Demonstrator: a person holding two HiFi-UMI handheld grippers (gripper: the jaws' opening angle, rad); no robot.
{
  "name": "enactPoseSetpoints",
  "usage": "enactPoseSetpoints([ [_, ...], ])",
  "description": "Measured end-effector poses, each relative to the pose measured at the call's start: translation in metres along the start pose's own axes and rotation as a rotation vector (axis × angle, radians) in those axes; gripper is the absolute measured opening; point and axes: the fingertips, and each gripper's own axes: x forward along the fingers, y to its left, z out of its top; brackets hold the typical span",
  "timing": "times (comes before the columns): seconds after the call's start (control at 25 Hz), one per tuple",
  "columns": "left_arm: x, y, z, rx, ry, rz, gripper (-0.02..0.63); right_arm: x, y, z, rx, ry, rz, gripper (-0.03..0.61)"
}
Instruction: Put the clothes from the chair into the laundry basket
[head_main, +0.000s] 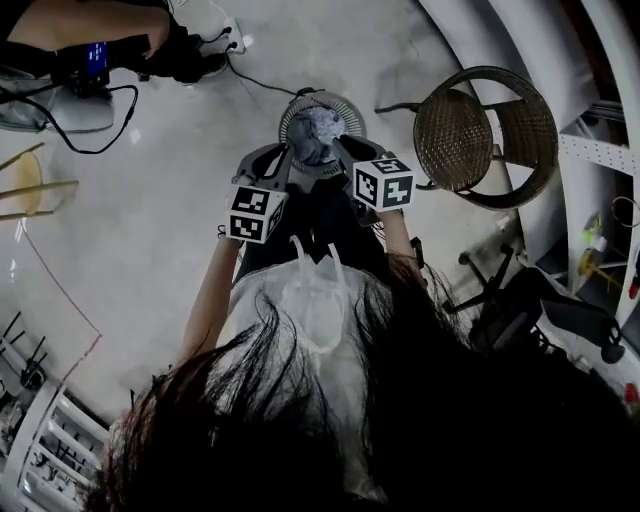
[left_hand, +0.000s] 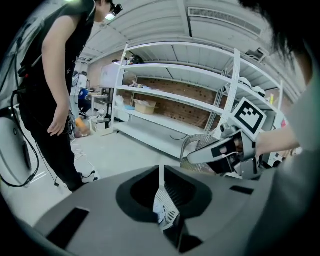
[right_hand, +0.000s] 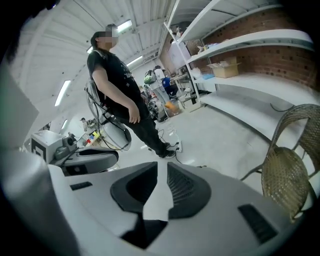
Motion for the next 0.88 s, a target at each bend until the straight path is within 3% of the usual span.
enactPoseSetpoints([
  [0.28, -0.013, -0.004, 0.005, 0.055, -0.010, -0.072, 0.040, -0.025, 0.031, -0.021, 0.072, -0.066, -0.032, 0.069],
  [0.56, -0.020, -0.014, -0.006, 0.076, 0.014, -0.127, 0.040, -0.039, 0.047, -0.036, 0.069, -0.060, -0.042, 0.069],
  [0.88, -0.020, -0.036, -0.011, 0.095, 0.027, -0.151, 0.040, -0.064, 0.038, -0.053, 0.114, -0.055, -0.043, 0.067],
])
